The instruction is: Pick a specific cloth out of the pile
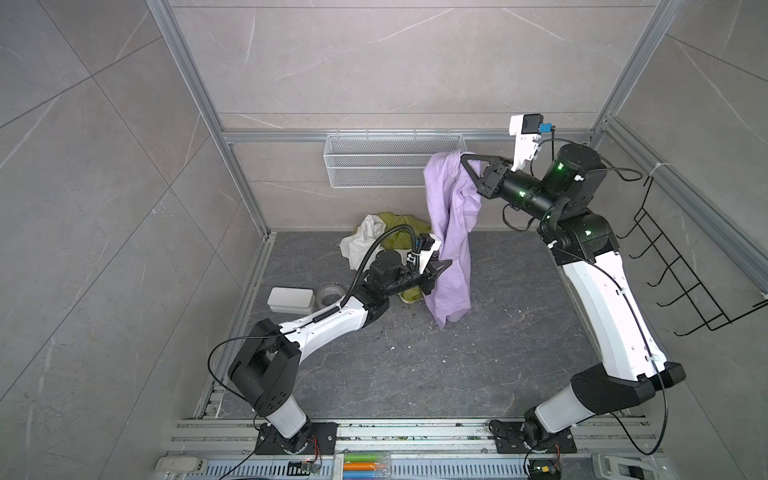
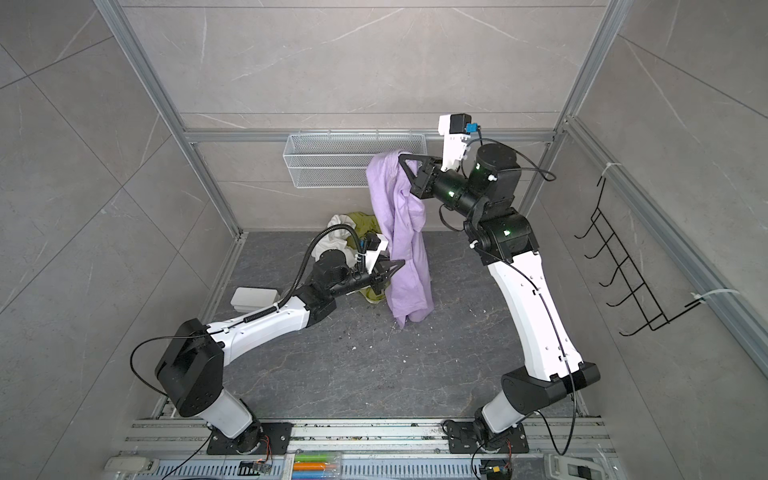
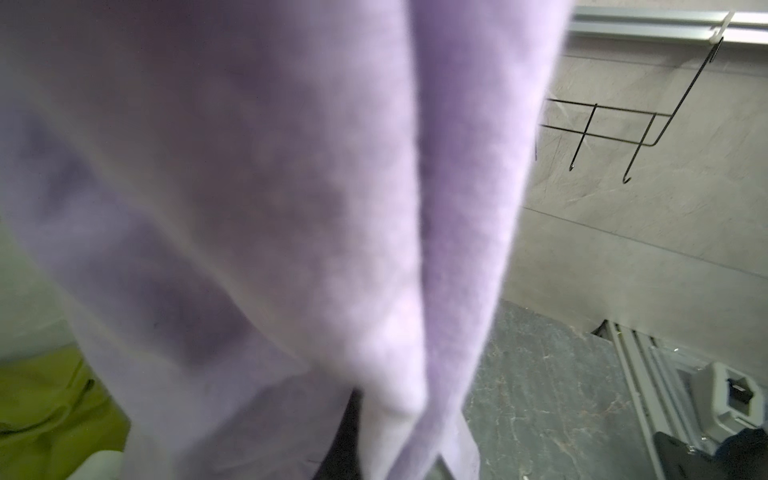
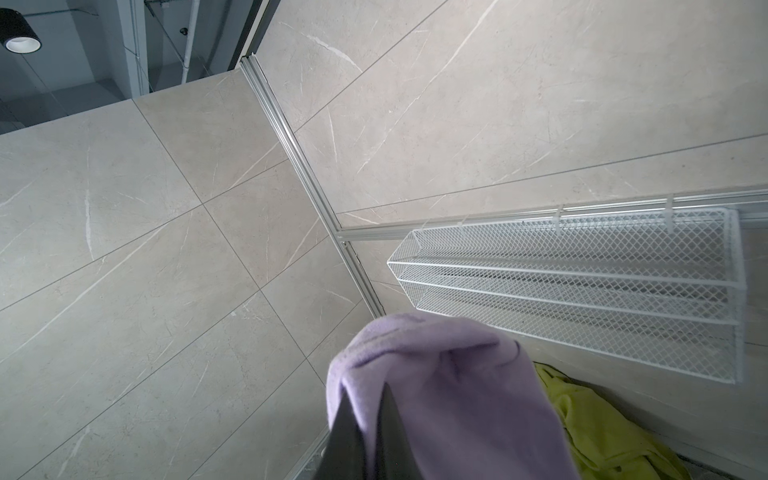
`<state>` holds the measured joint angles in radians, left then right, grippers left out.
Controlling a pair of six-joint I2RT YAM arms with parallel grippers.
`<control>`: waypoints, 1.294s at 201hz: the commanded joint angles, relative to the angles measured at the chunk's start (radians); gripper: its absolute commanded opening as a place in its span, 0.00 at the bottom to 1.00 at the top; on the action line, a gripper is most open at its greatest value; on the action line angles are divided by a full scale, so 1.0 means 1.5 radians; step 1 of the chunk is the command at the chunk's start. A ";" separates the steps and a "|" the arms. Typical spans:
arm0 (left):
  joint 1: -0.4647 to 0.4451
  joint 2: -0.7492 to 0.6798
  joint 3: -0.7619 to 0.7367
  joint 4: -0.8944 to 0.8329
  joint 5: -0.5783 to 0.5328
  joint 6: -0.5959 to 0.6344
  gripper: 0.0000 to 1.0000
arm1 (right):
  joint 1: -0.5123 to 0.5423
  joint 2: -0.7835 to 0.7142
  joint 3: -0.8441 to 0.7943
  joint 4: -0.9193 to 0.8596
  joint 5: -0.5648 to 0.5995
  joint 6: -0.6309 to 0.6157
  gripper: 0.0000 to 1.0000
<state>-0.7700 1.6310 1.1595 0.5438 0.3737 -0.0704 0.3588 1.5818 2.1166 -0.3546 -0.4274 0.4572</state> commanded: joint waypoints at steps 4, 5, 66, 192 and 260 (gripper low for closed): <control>-0.002 -0.023 0.013 0.012 0.006 0.002 0.02 | 0.004 -0.022 -0.001 0.039 0.000 0.005 0.00; -0.002 -0.024 0.013 0.013 0.006 0.002 0.02 | 0.004 -0.022 -0.001 0.039 0.001 0.005 0.00; -0.003 -0.066 0.019 -0.030 0.012 0.003 0.00 | 0.004 -0.025 0.020 0.019 0.011 -0.010 0.00; -0.058 -0.158 0.054 -0.127 -0.010 0.065 0.00 | 0.005 -0.054 0.068 -0.009 -0.008 -0.006 0.00; -0.107 -0.218 0.046 -0.181 -0.046 0.105 0.00 | 0.005 -0.095 0.065 -0.032 -0.027 -0.003 0.00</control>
<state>-0.9070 1.3712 1.1931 0.2615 0.3370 0.0368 0.3607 1.4826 2.1864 -0.4061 -0.4427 0.4496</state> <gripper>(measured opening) 0.069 0.072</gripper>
